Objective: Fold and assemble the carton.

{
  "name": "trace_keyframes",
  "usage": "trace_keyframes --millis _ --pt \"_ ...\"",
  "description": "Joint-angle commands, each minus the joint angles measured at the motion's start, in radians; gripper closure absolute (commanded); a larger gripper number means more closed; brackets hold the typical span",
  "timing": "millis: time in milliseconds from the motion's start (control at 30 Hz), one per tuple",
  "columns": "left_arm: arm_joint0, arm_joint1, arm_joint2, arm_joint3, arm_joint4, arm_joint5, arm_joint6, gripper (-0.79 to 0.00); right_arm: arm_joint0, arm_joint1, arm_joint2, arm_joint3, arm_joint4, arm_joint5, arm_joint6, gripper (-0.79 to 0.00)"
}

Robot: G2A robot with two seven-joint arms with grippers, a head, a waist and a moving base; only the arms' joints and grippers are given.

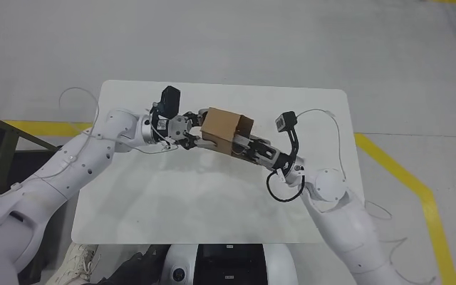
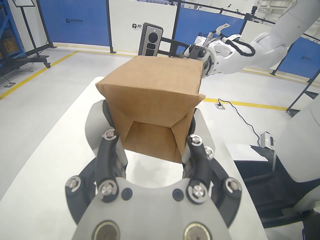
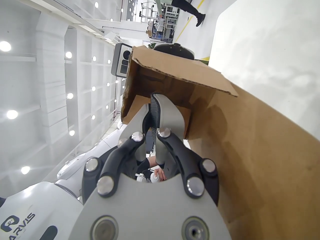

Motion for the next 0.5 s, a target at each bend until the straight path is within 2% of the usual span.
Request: trace_keyframes --millis 0,467 --pt "0.002 -0.001 -0.003 -0.001 -0.001 0.000 -0.004 -0.302 0.002 0.000 -0.003 0.004 0.001 0.000 0.000 0.000" --pt "0.019 0.002 -0.019 0.000 -0.004 0.000 -0.009 -0.299 -0.066 0.017 0.132 -0.057 0.001 -0.044 -0.104 0.000"
